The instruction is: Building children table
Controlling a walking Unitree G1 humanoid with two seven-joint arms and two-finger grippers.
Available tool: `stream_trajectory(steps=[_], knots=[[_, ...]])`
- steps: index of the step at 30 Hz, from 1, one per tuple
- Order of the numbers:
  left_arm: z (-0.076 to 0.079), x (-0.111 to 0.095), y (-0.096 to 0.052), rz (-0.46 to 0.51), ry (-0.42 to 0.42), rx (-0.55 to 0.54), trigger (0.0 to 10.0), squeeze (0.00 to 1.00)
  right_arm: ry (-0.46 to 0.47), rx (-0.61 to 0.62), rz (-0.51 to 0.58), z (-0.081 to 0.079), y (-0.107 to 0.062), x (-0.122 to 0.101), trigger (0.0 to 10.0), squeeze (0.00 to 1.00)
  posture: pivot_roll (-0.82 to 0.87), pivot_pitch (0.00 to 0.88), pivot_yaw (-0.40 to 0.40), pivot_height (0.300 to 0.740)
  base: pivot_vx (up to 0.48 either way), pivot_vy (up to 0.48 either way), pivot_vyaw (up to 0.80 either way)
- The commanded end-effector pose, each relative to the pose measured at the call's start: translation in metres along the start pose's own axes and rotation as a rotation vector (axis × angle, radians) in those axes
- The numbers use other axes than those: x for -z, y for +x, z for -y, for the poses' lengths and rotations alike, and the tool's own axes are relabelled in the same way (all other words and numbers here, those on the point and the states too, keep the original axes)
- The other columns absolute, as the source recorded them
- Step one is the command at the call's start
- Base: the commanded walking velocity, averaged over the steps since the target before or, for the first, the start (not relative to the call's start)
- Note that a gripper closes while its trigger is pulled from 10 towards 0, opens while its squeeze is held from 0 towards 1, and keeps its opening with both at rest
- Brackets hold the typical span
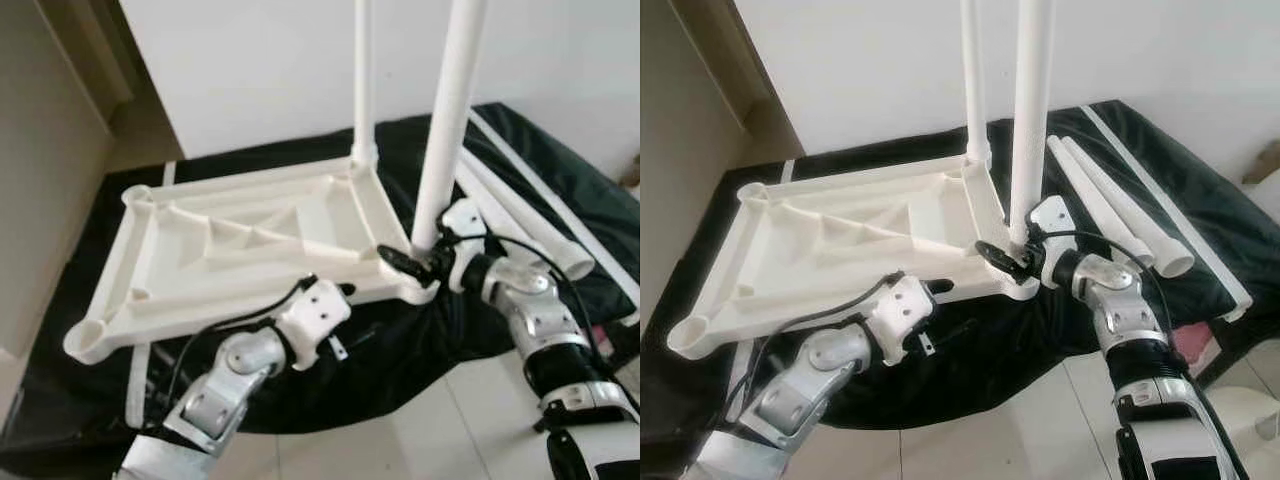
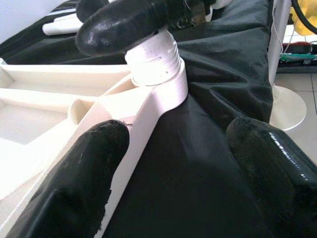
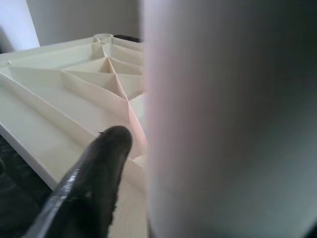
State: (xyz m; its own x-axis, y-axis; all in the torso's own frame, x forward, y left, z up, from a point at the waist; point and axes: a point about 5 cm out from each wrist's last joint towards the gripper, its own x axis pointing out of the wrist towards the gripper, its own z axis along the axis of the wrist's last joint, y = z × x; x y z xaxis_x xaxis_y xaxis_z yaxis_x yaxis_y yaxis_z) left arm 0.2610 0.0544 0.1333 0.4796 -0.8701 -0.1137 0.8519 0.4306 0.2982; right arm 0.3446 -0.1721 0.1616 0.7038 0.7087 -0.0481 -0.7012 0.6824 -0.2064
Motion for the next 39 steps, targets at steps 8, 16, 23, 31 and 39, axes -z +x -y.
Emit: stream_trajectory(steps=[8, 16, 23, 31, 39], knots=[[-0.003, 0.008, 0.002, -0.068, -0.011, -0.045, 10.0, 0.0, 0.021, -0.039, -0.049, -0.014, -0.008, 0.02, 10.0, 0.0, 0.02, 0.0, 0.101, 0.74, 0.0, 0.0, 0.0], [-0.009, 0.009, 0.0, -0.078, -0.035, -0.066, 10.0, 0.0, 0.075, 0.101, -0.059, -0.016, -0.012, 0.027, 10.0, 0.0, 0.01, 0.0, 0.104, 0.74, 0.0, 0.0, 0.0], [-0.016, 0.013, -0.001, -0.102, -0.004, -0.088, 10.0, 0.0, 0.239, 0.418, -0.087, -0.021, -0.007, 0.033, 10.0, 0.0, 0.0, 0.0, 0.093, 0.74, 0.0, 0.0, 0.0], [-0.022, 0.013, -0.002, -0.098, -0.001, -0.116, 10.0, 0.0, 0.364, 0.729, -0.04, -0.052, 0.003, 0.029, 10.0, 0.0, -0.01, 0.0, 0.09, 0.74, 0.0, 0.0, 0.0], [-0.03, 0.008, 0.001, -0.079, -0.014, -0.129, 10.0, 0.0, 0.35, 0.807, -0.033, -0.07, 0.022, 0.014, 10.0, 0.0, -0.01, 0.0, 0.093, 0.74, 0.0, 0.0, 0.0]])
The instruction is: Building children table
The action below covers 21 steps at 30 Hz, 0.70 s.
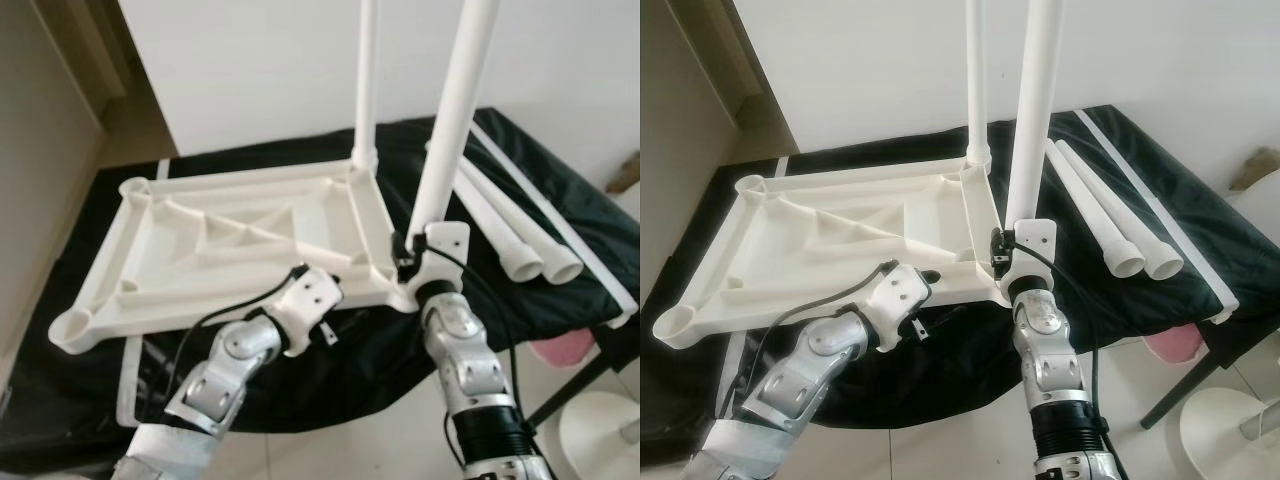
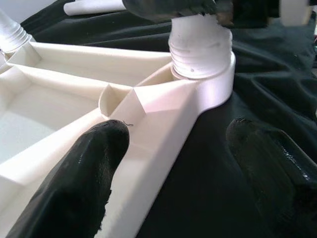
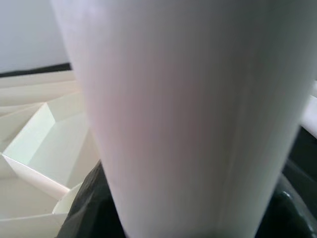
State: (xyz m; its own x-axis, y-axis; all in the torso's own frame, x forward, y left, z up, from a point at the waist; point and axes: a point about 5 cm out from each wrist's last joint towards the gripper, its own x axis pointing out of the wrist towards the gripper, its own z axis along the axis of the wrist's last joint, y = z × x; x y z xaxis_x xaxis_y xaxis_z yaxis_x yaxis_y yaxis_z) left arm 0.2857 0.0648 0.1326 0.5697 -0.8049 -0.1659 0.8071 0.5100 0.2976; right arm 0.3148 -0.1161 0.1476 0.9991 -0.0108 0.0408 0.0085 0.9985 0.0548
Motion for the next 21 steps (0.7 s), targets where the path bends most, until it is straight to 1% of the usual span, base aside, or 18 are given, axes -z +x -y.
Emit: stream_trajectory(steps=[1, 4, 6, 7, 10, 13, 14, 15, 17, 18, 21], knots=[[-0.005, 0.0, -0.001, 0.005, -0.003, -0.039, 10.0, 0.0, 0.065, 0.015, -0.086, -0.003, -0.003, 0.014, 10.0, 0.0, -0.01, 0.0, 0.093, 0.74, 0.0, 0.0, 0.0], [-0.006, 0.0, -0.001, 0.006, 0.006, -0.04, 10.0, 0.0, 0.073, 0.026, -0.101, 0.0, -0.006, 0.018, 10.0, 0.0, -0.01, 0.0, 0.094, 0.74, 0.0, 0.0, 0.0], [-0.007, 0.0, -0.002, 0.002, 0.01, -0.043, 10.0, 0.0, 0.084, 0.031, -0.109, -0.001, -0.006, 0.019, 10.0, 0.0, -0.01, 0.0, 0.096, 0.74, 0.0, 0.0, 0.0], [-0.008, 0.001, -0.003, -0.001, 0.012, -0.046, 10.0, 0.0, 0.092, 0.034, -0.115, -0.002, -0.007, 0.019, 10.0, 0.0, -0.01, 0.0, 0.096, 0.74, 0.0, 0.0, 0.0], [-0.011, 0.001, -0.004, -0.004, 0.013, -0.056, 10.0, 0.0, 0.075, 0.032, -0.098, -0.008, -0.007, 0.015, 10.0, 0.0, -0.01, 0.0, 0.096, 0.74, 0.0, 0.0, 0.0], [-0.011, 0.001, -0.004, -0.003, 0.011, -0.058, 10.0, 0.0, 0.067, 0.027, -0.086, -0.01, -0.007, 0.014, 10.0, 0.0, -0.01, 0.0, 0.096, 0.74, 0.0, 0.0, 0.0], [-0.012, 0.002, -0.004, -0.006, 0.012, -0.062, 10.0, 0.0, 0.064, 0.018, -0.065, -0.01, -0.007, 0.012, 10.0, 1.0, -0.01, 0.0, 0.099, 0.74, 0.0, 0.0, 0.0], [-0.013, 0.003, -0.004, -0.009, 0.012, -0.068, 10.0, 0.0, 0.062, 0.007, -0.04, -0.01, -0.007, 0.009, 10.0, 1.0, -0.01, 0.0, 0.099, 0.74, 0.0, 0.0, 0.0], [-0.013, 0.003, -0.004, -0.01, 0.012, -0.07, 10.0, 0.0, 0.062, 0.005, -0.035, -0.01, -0.007, 0.009, 10.0, 1.0, -0.01, 0.0, 0.099, 0.74, 0.0, 0.0, 0.0], [-0.013, 0.003, -0.004, -0.003, -0.002, -0.069, 10.0, 0.0, 0.047, -0.01, -0.023, -0.008, -0.009, 0.008, 10.0, 1.0, -0.01, 0.0, 0.101, 0.74, 0.0, 0.0, 0.0], [-0.013, 0.002, -0.004, 0.001, -0.014, -0.066, 10.0, 0.0, 0.042, -0.017, -0.015, -0.006, -0.011, 0.007, 10.0, 1.0, -0.01, 0.0, 0.101, 0.74, 0.0, 0.0, 0.0]])
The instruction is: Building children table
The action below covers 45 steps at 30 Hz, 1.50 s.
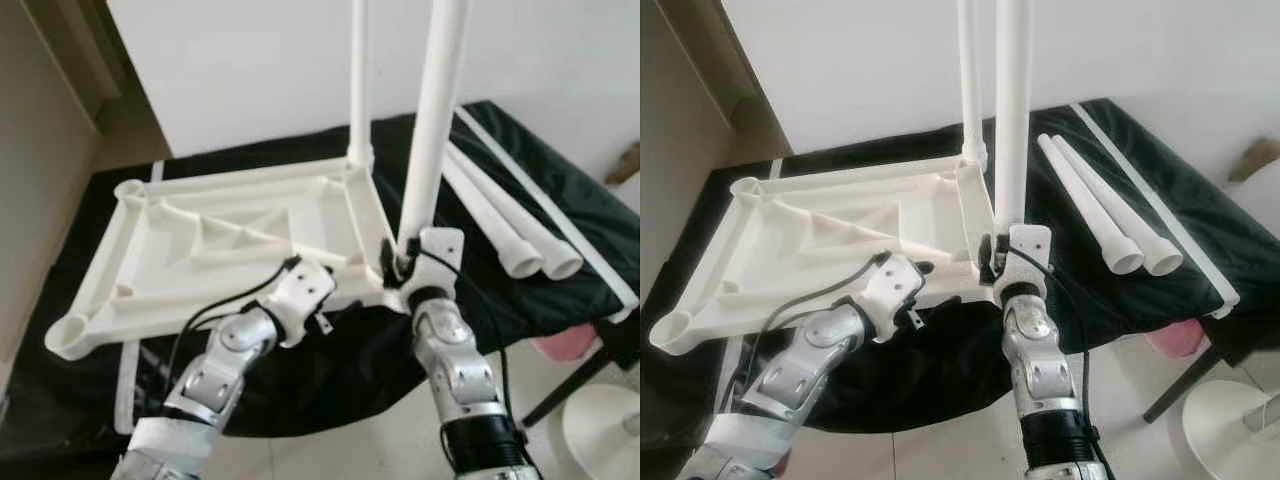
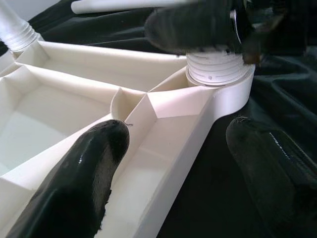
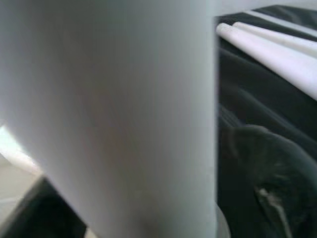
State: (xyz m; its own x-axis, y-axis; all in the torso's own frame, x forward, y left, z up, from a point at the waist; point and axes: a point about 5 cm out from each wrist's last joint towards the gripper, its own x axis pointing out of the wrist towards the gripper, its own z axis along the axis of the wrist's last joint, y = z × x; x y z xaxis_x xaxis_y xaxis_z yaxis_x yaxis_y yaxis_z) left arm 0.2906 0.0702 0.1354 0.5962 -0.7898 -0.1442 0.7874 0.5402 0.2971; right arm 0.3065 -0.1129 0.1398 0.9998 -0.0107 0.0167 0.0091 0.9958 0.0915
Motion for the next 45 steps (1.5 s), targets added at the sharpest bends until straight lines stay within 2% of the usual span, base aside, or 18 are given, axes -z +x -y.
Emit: stream_trajectory(steps=[1, 4, 5, 6, 7, 8, 10, 12, 15, 24, 26, 29, 32, 33, 35, 36, 37, 45], knots=[[-0.005, 0.004, -0.002, -0.015, -0.011, -0.03, 10.0, 0.0, 0.015, -0.025, 0.018, 0.0, -0.004, -0.001, 10.0, 1.0, -0.02, 0.0, 0.104, 0.74, 0.0, 0.0, 0.0], [-0.005, 0.006, -0.003, -0.019, -0.01, -0.028, 10.0, 0.0, 0.032, -0.04, 0.038, 0.006, -0.005, -0.003, 10.0, 1.0, -0.02, 0.0, 0.104, 0.74, 0.0, 0.0, 0.0], [-0.006, 0.005, -0.002, -0.016, -0.01, -0.027, 10.0, 0.0, 0.028, -0.099, 0.087, 0.014, -0.009, -0.009, 10.0, 1.0, -0.03, 0.0, 0.108, 0.74, 0.0, 0.0, 0.0], [-0.006, 0.005, -0.002, -0.016, -0.01, -0.027, 10.0, 0.0, 0.028, -0.099, 0.087, 0.014, -0.009, -0.009, 10.0, 1.0, -0.03, 0.0, 0.108, 0.74, 0.0, 0.0, 0.0], [-0.006, 0.005, -0.002, -0.015, -0.009, -0.026, 10.0, 0.0, 0.028, -0.128, 0.104, 0.017, -0.01, -0.011, 10.0, 0.33, -0.03, 0.0, 0.108, 0.74, 0.0, 0.0, 0.0], [-0.006, 0.004, -0.001, -0.014, -0.004, -0.023, 10.0, 0.0, 0.025, -0.156, 0.111, 0.02, -0.011, -0.013, 10.0, 0.0, -0.03, 0.0, 0.109, 0.74, 0.0, 0.0, 0.0], [-0.006, 0.004, -0.001, -0.013, -0.003, -0.022, 10.0, 0.0, 0.022, -0.181, 0.113, 0.022, -0.012, -0.013, 10.0, 0.0, -0.03, 0.0, 0.111, 0.74, 0.0, 0.0, 0.0], [-0.008, 0.003, -0.001, -0.01, -0.002, -0.015, 10.0, 0.0, -0.028, -0.27, 0.126, 0.029, -0.011, -0.016, 10.0, 0.0, -0.03, 0.0, 0.115, 0.74, 0.0, 0.0, 0.0], [-0.008, 0.002, -0.001, -0.007, -0.006, -0.001, 10.0, 0.0, -0.067, -0.331, 0.14, 0.035, -0.009, -0.02, 10.0, 0.0, -0.03, 0.0, 0.115, 0.74, 0.0, 0.0, 0.0], [-0.007, 0.002, -0.002, -0.006, -0.007, 0.006, 10.0, 0.0, -0.083, -0.352, 0.146, 0.037, -0.008, -0.021, 10.0, 0.0, -0.03, 0.0, 0.115, 0.74, 0.0, 0.0, 0.0], [-0.006, 0.003, -0.002, -0.006, -0.01, 0.015, 10.0, 0.0, -0.094, -0.392, 0.143, 0.038, -0.006, -0.023, 10.0, 0.0, -0.04, 0.0, 0.118, 0.74, 0.0, 0.0, 0.0], [-0.001, 0.0, -0.001, 0.006, -0.01, 0.047, 10.0, 0.0, -0.222, -0.636, 0.068, 0.032, 0.017, -0.021, 10.0, 0.0, -0.02, 0.0, 0.112, 0.74, 0.0, 0.0, 0.0], [-0.001, -0.001, -0.001, 0.007, -0.008, 0.047, 10.0, 0.0, -0.243, -0.691, 0.041, 0.029, 0.022, -0.018, 9.6, 0.0, -0.02, 0.0, 0.108, 0.74, 0.0, 0.0, 0.0], [-0.001, -0.001, -0.002, 0.007, -0.008, 0.045, 10.0, 0.0, -0.253, -0.716, 0.024, 0.027, 0.023, -0.016, 4.5, 0.0, -0.01, 0.0, 0.105, 0.74, 0.0, 0.0, 0.0], [-0.001, -0.001, -0.003, 0.007, -0.008, 0.041, 10.0, 0.0, -0.265, -0.747, -0.001, 0.026, 0.025, -0.012, 2.9, 0.0, -0.01, 0.0, 0.101, 0.74, 0.0, 0.0, 0.0], [-0.001, -0.001, -0.003, 0.007, -0.008, 0.04, 10.0, 0.0, -0.269, -0.755, -0.004, 0.026, 0.025, -0.011, 2.9, 0.0, -0.01, 0.0, 0.101, 0.74, 0.0, 0.0, 0.0], [-0.001, -0.001, -0.003, 0.008, -0.008, 0.039, 10.0, 0.0, -0.269, -0.764, -0.011, 0.026, 0.025, -0.01, 0.0, 0.0, -0.01, 0.0, 0.096, 0.74, 0.0, 0.0, 0.0], [-0.001, -0.003, -0.004, 0.012, -0.013, 0.032, 10.0, 0.0, -0.291, -0.803, -0.065, 0.039, 0.023, 0.003, 0.0, 0.0, 0.0, 0.0, 0.092, 0.74, 0.0, 0.0, 0.0]])
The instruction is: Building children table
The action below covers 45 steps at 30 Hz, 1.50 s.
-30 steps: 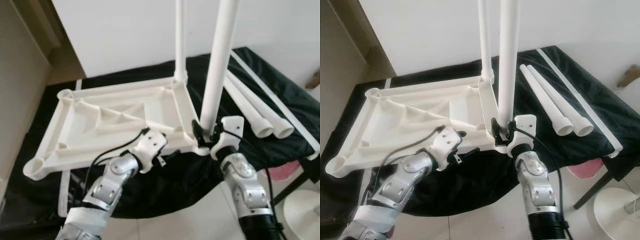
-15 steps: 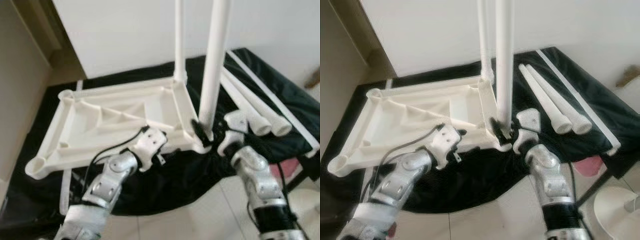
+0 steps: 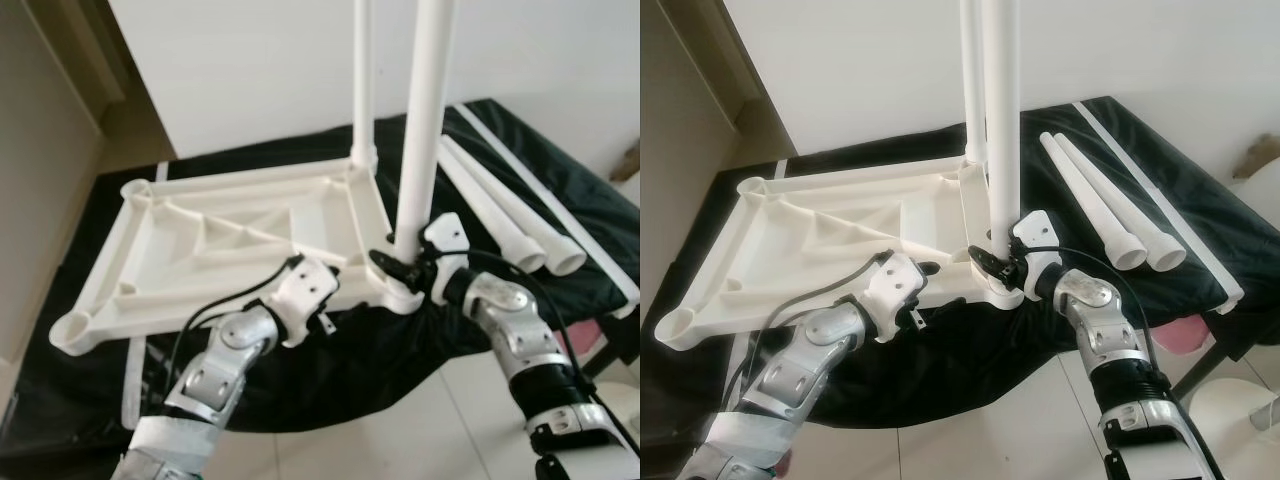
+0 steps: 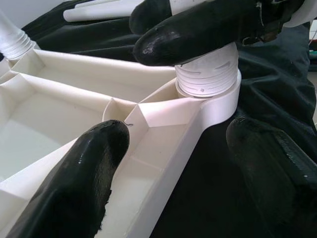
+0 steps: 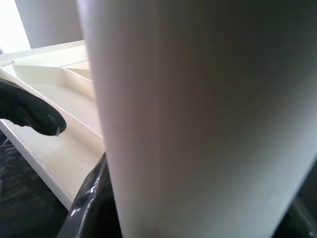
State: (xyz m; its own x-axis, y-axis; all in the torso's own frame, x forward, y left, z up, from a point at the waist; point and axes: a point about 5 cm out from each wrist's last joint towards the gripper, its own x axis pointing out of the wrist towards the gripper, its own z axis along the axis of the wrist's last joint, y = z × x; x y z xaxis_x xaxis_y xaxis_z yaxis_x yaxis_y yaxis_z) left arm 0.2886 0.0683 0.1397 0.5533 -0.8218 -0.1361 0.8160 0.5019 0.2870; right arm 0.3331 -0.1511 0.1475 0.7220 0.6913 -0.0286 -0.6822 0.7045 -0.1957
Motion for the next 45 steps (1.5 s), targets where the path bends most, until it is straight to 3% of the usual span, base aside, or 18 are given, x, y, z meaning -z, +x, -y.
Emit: stream_trajectory(steps=[1, 5, 6, 7, 12, 15, 18, 19, 24, 32, 34, 36, 45], knots=[[-0.002, 0.002, -0.004, -0.011, -0.009, -0.017, 10.0, 0.0, 0.011, -0.034, -0.057, -0.005, -0.003, 0.013, 0.0, 0.0, 0.0, 0.0, 0.092, 0.74, 0.0, 0.0, 0.0], [-0.002, 0.002, -0.004, -0.011, -0.01, -0.014, 10.0, 0.0, 0.016, -0.019, -0.069, -0.004, -0.006, 0.016, 0.0, 0.0, -0.01, 0.0, 0.096, 0.74, 0.0, 0.0, 0.0], [-0.002, 0.002, -0.004, -0.011, -0.011, -0.013, 10.0, 0.0, 0.021, -0.002, -0.07, -0.003, -0.007, 0.017, 8.7, 0.0, -0.01, 0.0, 0.097, 0.74, 0.0, 0.0, 0.0], [-0.002, 0.002, -0.004, -0.011, -0.011, -0.011, 10.0, 0.0, 0.032, 0.023, -0.068, -0.002, -0.008, 0.017, 10.0, 0.0, -0.02, 0.0, 0.098, 0.74, 0.0, 0.0, 0.0], [-0.001, 0.002, -0.003, -0.011, -0.013, -0.006, 10.0, 0.0, 0.092, 0.145, -0.022, -0.005, -0.007, 0.015, 10.0, 0.0, -0.02, 0.0, 0.098, 0.74, 0.0, 0.0, 0.0], [-0.001, 0.002, -0.003, -0.011, -0.012, -0.004, 10.0, 0.0, 0.107, 0.244, -0.037, -0.011, -0.001, 0.018, 10.0, 0.0, -0.02, 0.0, 0.097, 0.74, 0.0, 0.0, 0.0], [-0.001, 0.002, -0.003, -0.012, -0.012, -0.004, 10.0, 0.0, 0.117, 0.253, -0.028, -0.013, 0.0, 0.017, 10.0, 0.0, -0.02, 0.0, 0.097, 0.74, 0.0, 0.0, 0.0], [-0.001, 0.002, -0.004, -0.014, -0.014, -0.007, 10.0, 0.0, 0.129, 0.332, -0.034, -0.02, 0.005, 0.015, 10.0, 0.0, -0.02, 0.0, 0.097, 0.74, 0.0, 0.0, 0.0], [-0.001, 0.002, -0.004, -0.015, -0.014, -0.007, 10.0, 0.0, 0.161, 0.459, -0.074, -0.025, 0.01, 0.015, 10.0, 0.0, -0.01, 0.0, 0.098, 0.74, 0.0, 0.0, 0.0], [-0.003, 0.001, -0.004, -0.014, -0.012, -0.009, 10.0, 0.0, 0.279, 0.935, -0.165, -0.034, 0.011, 0.018, 10.0, 0.0, -0.01, 0.0, 0.097, 0.74, 0.0, 0.0, 0.0], [-0.004, 0.001, -0.004, -0.014, -0.012, -0.01, 10.0, 0.0, 0.303, 0.967, -0.167, -0.036, 0.012, 0.018, 10.0, 0.0, -0.01, 0.0, 0.097, 0.74, 0.0, 0.0, 0.0], [-0.004, 0.0, -0.003, -0.008, -0.016, -0.014, 10.0, 0.0, 0.315, 0.917, -0.127, -0.043, 0.019, 0.01, 10.0, 0.0, -0.01, 0.0, 0.102, 0.74, 0.0, 0.0, 0.0], [-0.004, -0.001, -0.003, -0.007, -0.022, -0.021, 10.0, 0.0, 0.297, 0.922, -0.11, -0.045, 0.019, 0.0, 10.0, 0.0, -0.01, 0.0, 0.107, 0.74, 0.0, 0.0, 0.0]])
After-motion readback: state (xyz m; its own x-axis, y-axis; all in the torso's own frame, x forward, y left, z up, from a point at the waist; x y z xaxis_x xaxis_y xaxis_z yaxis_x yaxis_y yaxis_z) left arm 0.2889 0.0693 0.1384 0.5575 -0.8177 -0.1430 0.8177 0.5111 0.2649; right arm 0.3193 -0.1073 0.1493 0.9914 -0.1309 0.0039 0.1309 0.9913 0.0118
